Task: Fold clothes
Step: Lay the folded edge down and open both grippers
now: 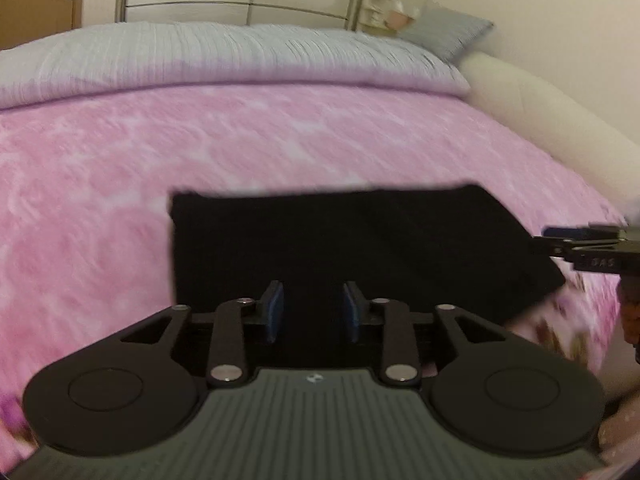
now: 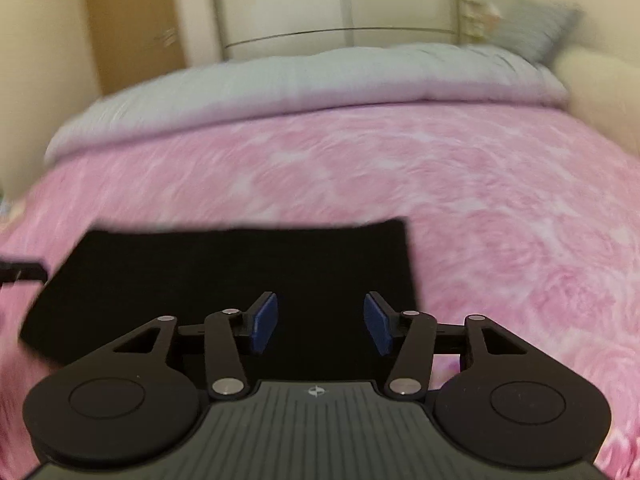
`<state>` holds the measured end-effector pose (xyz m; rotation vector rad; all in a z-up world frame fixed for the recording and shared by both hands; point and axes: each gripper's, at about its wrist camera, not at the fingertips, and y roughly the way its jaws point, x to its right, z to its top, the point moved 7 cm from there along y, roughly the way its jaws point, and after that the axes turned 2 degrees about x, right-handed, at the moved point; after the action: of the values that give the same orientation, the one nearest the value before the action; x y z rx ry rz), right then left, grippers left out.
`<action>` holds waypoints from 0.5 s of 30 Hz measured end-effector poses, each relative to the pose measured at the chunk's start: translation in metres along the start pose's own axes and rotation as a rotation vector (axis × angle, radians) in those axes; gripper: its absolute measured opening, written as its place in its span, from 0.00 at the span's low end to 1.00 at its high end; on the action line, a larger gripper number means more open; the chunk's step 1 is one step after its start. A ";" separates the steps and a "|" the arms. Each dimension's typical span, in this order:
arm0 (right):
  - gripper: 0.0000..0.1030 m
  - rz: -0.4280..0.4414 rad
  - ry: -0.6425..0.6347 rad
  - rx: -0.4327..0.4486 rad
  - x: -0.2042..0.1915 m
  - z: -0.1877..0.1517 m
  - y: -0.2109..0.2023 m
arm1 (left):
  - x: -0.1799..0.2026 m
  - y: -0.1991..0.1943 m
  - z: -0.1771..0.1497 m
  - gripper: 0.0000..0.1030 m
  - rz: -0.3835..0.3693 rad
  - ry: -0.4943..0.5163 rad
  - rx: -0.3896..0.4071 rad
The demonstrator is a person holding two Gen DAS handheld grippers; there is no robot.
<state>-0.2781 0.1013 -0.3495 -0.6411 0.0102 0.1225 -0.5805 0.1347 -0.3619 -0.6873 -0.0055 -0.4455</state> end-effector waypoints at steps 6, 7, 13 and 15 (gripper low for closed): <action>0.68 -0.035 -0.044 -0.081 -0.001 -0.047 0.017 | -0.031 0.006 -0.036 0.32 0.080 -0.149 -0.025; 0.68 -0.028 -0.017 -0.086 0.005 -0.048 0.017 | -0.037 0.004 -0.038 0.32 0.076 -0.181 -0.028; 0.60 -0.030 0.109 -0.115 0.025 -0.042 0.001 | -0.038 -0.020 -0.035 0.16 0.161 -0.181 -0.049; 0.60 -0.046 0.129 -0.095 0.023 -0.039 -0.009 | -0.027 -0.033 -0.030 0.28 0.152 -0.190 -0.025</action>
<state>-0.2535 0.0736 -0.3769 -0.7425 0.1145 0.0367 -0.6228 0.1045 -0.3691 -0.7469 -0.1260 -0.2337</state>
